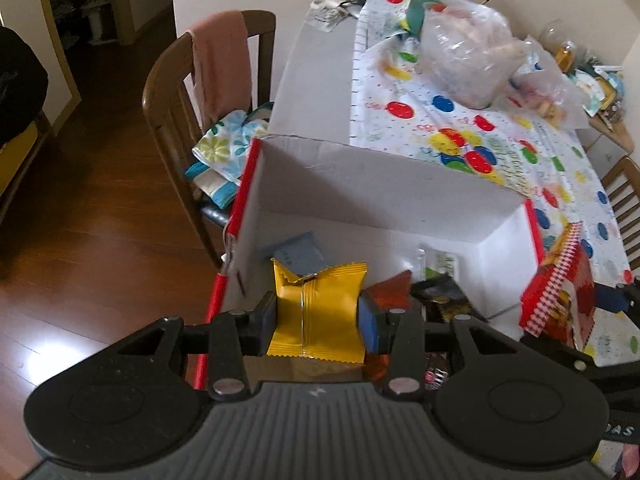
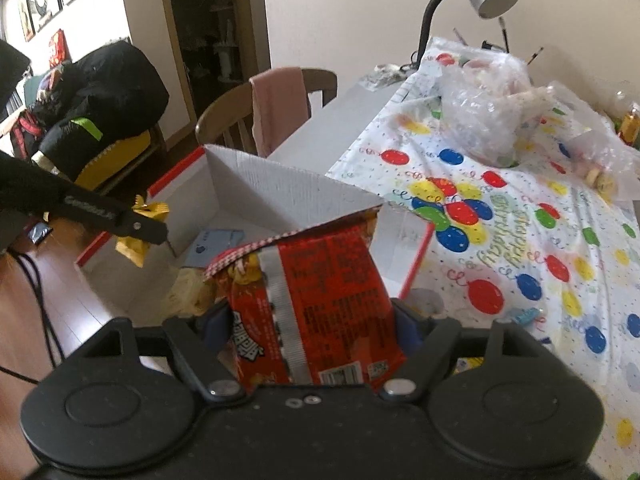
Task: Organize snacks
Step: 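Carry both snacks into the cardboard box and open both tools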
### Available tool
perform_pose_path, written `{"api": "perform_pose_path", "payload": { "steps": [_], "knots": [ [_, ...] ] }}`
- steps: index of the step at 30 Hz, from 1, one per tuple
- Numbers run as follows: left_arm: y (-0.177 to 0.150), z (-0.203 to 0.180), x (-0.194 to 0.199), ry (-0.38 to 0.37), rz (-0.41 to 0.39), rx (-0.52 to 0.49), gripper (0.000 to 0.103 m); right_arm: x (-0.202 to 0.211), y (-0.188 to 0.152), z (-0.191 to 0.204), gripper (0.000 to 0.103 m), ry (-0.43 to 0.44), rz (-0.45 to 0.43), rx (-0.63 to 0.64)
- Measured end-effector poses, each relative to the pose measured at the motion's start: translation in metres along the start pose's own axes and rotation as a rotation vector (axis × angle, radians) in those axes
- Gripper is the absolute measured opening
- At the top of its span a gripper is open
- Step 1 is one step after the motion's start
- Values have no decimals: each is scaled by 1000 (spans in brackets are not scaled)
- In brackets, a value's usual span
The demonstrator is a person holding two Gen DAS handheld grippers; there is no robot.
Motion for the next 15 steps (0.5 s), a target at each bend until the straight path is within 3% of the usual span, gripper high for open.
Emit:
{"api": "perform_pose_path", "payload": {
  "steps": [15],
  "knots": [
    [6, 2, -57, 10, 111, -89, 41, -77, 15, 9, 78, 24, 120, 41]
  ]
}}
Point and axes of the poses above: each gripper's, at about its wrist camera, not at the fingertips, and x roughly against the way its jaws point, z to its left, y to its top, the point moved 1 cm from there along -x, roughly the way its jaws point, and after that the axes turned 8 degrees about -z, right-handed, at the moved point
